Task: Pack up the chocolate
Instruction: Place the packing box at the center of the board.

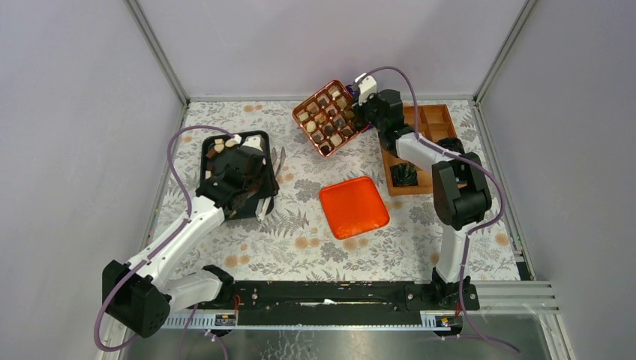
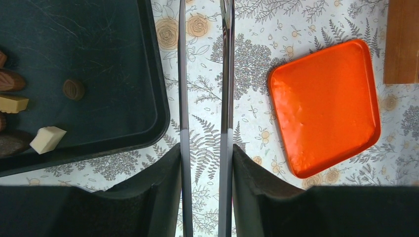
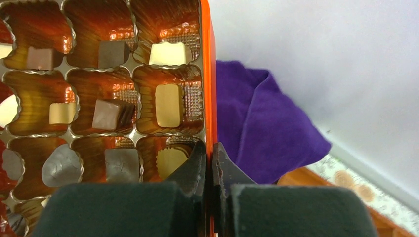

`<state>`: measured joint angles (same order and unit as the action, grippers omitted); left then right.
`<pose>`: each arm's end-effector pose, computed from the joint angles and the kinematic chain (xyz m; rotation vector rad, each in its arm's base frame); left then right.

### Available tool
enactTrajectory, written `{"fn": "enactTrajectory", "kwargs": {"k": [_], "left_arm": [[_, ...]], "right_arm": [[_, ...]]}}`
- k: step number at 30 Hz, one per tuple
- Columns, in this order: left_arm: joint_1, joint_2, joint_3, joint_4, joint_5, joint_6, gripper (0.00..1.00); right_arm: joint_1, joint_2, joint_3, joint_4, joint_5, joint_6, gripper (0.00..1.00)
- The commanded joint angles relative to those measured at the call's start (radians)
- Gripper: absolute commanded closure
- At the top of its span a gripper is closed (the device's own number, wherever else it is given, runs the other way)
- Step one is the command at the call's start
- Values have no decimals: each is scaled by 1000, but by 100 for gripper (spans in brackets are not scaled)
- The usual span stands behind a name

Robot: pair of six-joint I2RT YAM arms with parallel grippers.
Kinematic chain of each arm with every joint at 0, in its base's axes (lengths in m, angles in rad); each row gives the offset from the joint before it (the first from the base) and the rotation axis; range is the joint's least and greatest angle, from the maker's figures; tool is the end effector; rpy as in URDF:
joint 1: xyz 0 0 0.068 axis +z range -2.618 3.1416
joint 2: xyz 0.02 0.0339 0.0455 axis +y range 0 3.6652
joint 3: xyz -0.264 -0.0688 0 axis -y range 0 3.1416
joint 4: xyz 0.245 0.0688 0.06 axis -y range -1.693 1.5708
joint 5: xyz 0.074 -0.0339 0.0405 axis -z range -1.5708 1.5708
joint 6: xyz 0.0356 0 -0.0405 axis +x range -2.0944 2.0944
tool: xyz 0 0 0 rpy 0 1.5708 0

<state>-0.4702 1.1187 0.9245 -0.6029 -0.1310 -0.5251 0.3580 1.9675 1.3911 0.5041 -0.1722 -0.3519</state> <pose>0.2098 -0.1014 0.2844 -0.1290 2.3799 -0.3260 0.4370 0.1700 0.2659 -0.6929 1.4909 0.1461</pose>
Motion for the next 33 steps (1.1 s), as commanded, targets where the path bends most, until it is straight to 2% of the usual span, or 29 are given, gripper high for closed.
{"fn": "enactTrajectory", "kwargs": {"k": [1,8,18,24,28,31,33], "left_arm": [[7,-24,-26,118,34,-35,57],[7,-38,-71,167,63,-81,57],[7,-29,-162,337,83,-169,57],[8,9,-219,457,23,-188,58],[7,63,-263,566,-19,-210,58],[6,117,-283,639,-39,-223,58],[6,144,-298,680,-59,-231,58]], "right_arm": [[10,-65,129,-107,-55,162,100],[10,13,208,-331,8,287,100],[6,162,322,-487,41,388,100],[4,214,351,-559,76,400,100],[-1,245,376,-602,85,413,91],[-5,245,376,-616,53,424,78],[-9,232,376,-627,22,425,63]]}}
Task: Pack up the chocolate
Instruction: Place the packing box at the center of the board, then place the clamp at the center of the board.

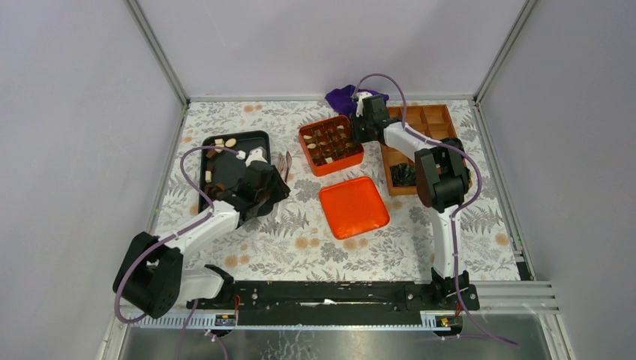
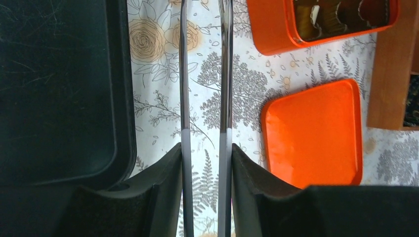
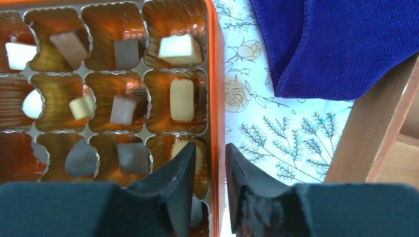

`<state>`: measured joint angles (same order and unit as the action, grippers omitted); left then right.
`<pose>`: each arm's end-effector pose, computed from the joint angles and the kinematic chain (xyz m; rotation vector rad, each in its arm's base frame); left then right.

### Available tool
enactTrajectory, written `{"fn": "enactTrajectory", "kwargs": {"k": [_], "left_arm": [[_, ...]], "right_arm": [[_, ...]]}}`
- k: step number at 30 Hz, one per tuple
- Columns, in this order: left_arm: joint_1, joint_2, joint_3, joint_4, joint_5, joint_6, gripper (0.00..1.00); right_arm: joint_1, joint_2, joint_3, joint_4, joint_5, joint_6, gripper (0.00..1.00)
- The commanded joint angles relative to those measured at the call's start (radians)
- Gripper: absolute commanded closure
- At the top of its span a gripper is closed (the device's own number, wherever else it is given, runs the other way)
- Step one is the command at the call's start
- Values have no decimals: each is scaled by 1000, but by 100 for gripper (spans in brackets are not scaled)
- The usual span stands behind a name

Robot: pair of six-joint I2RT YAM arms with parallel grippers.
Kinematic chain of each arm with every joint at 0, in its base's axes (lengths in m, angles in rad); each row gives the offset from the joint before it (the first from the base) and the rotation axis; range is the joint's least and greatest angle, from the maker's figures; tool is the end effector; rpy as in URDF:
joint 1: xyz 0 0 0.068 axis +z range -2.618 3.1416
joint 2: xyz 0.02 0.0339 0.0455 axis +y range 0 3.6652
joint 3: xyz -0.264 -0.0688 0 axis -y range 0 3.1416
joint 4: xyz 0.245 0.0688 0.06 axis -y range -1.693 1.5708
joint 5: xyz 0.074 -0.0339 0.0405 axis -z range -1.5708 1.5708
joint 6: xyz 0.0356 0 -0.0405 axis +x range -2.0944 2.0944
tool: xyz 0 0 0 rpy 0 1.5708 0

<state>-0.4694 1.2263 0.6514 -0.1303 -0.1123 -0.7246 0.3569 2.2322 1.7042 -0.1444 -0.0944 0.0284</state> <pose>0.2269 -0.1106 0.2082 -0.3550 2.2934 -0.4947 0.4764 0.1812 0.1821 -0.4199 2.2190 0.3131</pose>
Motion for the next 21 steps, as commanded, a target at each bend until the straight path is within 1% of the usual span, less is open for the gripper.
{"fn": "enactTrajectory", "kwargs": {"k": [1,3,5,7,8,10,13,18,21], "left_arm": [[5,47,-36,231,-90,-34,58],[5,64,-57,278,-117,-41,58],[5,84,-75,326,-135,-44,58],[5,114,-90,375,-146,-45,58],[5,139,-95,397,-147,-45,58],[5,183,-96,428,-148,-48,58],[1,253,-76,430,-147,-47,58],[-13,355,5,317,-161,-29,54],[-15,398,37,258,-151,-23,51]], "right_arm": [[-10,-41,63,18,-69,42,57],[-18,-63,64,7,-97,38,46],[-35,-86,69,-12,-149,29,38],[-59,-113,75,-43,-233,-1,28],[-71,-124,81,-67,-267,-17,26],[-100,-145,89,-112,-364,-53,23],[-142,-184,58,-137,-506,-66,22],[-161,-227,9,-240,-726,-148,20],[-160,-257,-52,-266,-865,-217,19]]}}
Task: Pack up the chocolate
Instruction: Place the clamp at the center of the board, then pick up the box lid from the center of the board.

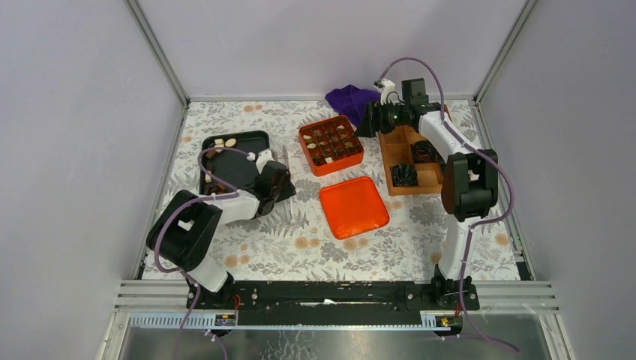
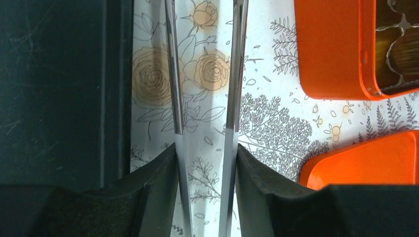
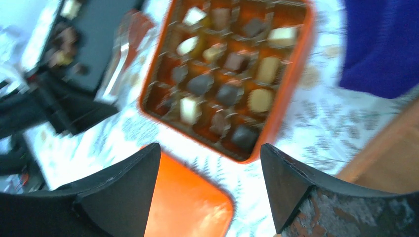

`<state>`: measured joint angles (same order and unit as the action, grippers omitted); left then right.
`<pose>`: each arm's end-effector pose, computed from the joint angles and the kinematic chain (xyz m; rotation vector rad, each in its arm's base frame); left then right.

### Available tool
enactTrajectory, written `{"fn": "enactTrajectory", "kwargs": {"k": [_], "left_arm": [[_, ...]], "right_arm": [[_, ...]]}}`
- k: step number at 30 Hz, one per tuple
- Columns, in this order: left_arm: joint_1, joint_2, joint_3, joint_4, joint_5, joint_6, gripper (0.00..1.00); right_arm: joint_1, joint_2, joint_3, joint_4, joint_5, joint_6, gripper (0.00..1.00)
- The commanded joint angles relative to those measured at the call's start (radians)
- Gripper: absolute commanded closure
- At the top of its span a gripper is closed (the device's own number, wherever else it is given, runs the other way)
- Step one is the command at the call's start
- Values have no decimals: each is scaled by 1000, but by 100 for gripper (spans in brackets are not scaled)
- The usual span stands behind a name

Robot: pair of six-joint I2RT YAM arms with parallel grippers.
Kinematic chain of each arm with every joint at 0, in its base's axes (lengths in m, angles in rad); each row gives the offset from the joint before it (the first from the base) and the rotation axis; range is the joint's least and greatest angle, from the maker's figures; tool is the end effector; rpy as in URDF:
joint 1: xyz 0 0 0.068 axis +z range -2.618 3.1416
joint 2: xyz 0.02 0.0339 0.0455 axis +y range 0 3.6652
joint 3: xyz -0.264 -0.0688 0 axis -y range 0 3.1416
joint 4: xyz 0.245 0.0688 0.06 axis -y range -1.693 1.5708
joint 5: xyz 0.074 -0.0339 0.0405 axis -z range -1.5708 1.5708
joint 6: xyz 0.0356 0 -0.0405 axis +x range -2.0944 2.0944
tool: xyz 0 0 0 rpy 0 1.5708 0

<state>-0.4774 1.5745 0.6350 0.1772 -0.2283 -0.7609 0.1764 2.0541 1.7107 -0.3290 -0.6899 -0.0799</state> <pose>0.2636 -0.1273 0.1401 -0.4430 2.2940 -0.3615 0.4616 0.1053 0.2581 -0.6444 2.0858 0.8220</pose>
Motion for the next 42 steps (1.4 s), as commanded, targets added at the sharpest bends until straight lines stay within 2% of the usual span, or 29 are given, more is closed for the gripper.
{"fn": "enactTrajectory", "kwargs": {"k": [1,6,10,13,16,17,19,21,24,27,28,29,36,42], "left_arm": [[-7,60,64,-69,-31,17,51],[-9,50,108,-151,-31,63,44],[-17,-19,115,-175,-38,96,37],[-21,-72,107,-176,-34,113,33],[-22,-127,104,-205,-31,124,32],[-23,-150,106,-213,-32,132,31],[-23,-209,109,-231,-43,151,31],[-23,-279,110,-251,-66,179,31],[-21,-391,115,-277,-122,224,29],[-15,-478,107,-254,-148,269,6],[-11,-508,106,-248,-147,278,2],[-7,-528,106,-246,-155,281,1],[31,-620,84,-213,-113,276,1],[34,-641,57,-203,-102,274,1]], "right_arm": [[21,-88,-80,-87,-310,-131,19],[27,-132,-137,-250,-429,-396,18],[47,-171,-171,-457,-447,-748,7],[68,-172,-193,-703,-467,-1157,1],[86,-151,-227,-973,-450,-1644,0],[92,-149,-244,-1029,-441,-1747,0],[114,-154,-280,-1076,-395,-1853,0],[148,-182,-341,-1005,-330,-1829,1],[220,-251,-453,-823,-210,-1704,7],[274,-282,-528,-703,-104,-1621,19],[288,-283,-543,-679,-83,-1602,24],[300,-284,-560,-653,-64,-1577,29],[386,-319,-670,-482,57,-1464,48],[435,-356,-748,-355,150,-1369,66]]}}
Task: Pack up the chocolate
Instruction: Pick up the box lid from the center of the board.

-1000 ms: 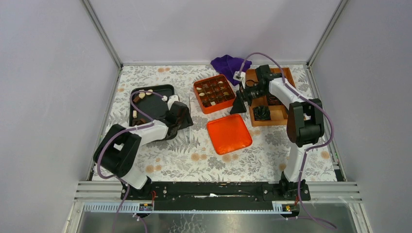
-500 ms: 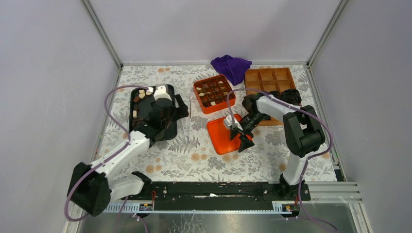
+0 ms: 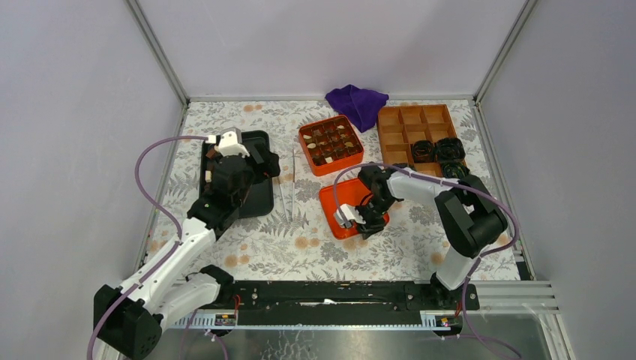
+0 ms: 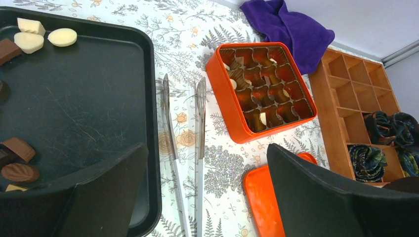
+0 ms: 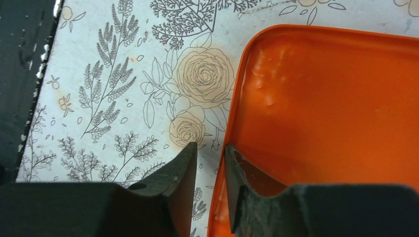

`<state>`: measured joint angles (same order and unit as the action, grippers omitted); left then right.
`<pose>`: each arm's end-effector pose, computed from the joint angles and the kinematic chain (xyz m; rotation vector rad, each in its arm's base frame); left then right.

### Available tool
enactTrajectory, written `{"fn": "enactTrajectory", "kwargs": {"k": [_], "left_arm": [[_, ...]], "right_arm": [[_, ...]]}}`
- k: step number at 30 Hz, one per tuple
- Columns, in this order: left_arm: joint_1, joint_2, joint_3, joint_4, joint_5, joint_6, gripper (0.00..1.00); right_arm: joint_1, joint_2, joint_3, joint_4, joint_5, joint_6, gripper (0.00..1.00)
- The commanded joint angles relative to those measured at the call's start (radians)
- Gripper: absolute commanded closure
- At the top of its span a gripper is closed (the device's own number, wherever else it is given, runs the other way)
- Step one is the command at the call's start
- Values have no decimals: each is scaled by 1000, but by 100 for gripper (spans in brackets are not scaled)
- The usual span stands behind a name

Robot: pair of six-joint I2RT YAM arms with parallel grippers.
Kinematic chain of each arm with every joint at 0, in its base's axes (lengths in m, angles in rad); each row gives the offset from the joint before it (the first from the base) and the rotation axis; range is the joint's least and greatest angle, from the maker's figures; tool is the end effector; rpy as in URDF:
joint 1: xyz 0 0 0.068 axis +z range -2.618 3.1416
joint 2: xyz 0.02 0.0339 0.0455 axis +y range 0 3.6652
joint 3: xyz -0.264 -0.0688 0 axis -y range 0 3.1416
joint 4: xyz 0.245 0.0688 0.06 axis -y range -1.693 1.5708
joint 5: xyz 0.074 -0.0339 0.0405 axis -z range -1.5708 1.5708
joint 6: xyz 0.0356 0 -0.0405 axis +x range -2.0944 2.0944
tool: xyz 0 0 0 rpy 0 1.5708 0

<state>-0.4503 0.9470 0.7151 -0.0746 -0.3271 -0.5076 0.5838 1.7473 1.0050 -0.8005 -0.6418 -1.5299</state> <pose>0.2037 -0.0858 0.2974 -0.2783 1.8550 -0.3558 0.2305 0.1778 0.1495 -2.3728 1.3250 0.7868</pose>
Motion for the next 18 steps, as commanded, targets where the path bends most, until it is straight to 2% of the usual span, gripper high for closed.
{"fn": "enactTrajectory", "kwargs": {"k": [1,6,9,12,15,18], "left_arm": [[7,-14,-27,49,-1,19,1],[7,-17,-39,59,17,18,1],[7,-24,-55,105,77,68,2],[7,-50,-113,208,222,195,1],[7,-104,-210,354,440,330,1],[7,-170,-307,494,573,440,2]], "right_arm": [[34,-58,-55,134,118,88,69],[60,-85,-111,205,199,147,87],[60,-93,-76,167,184,201,96],[59,-89,19,35,92,227,100],[57,-68,155,-144,-32,210,100],[57,-35,299,-305,-99,192,100]]}}
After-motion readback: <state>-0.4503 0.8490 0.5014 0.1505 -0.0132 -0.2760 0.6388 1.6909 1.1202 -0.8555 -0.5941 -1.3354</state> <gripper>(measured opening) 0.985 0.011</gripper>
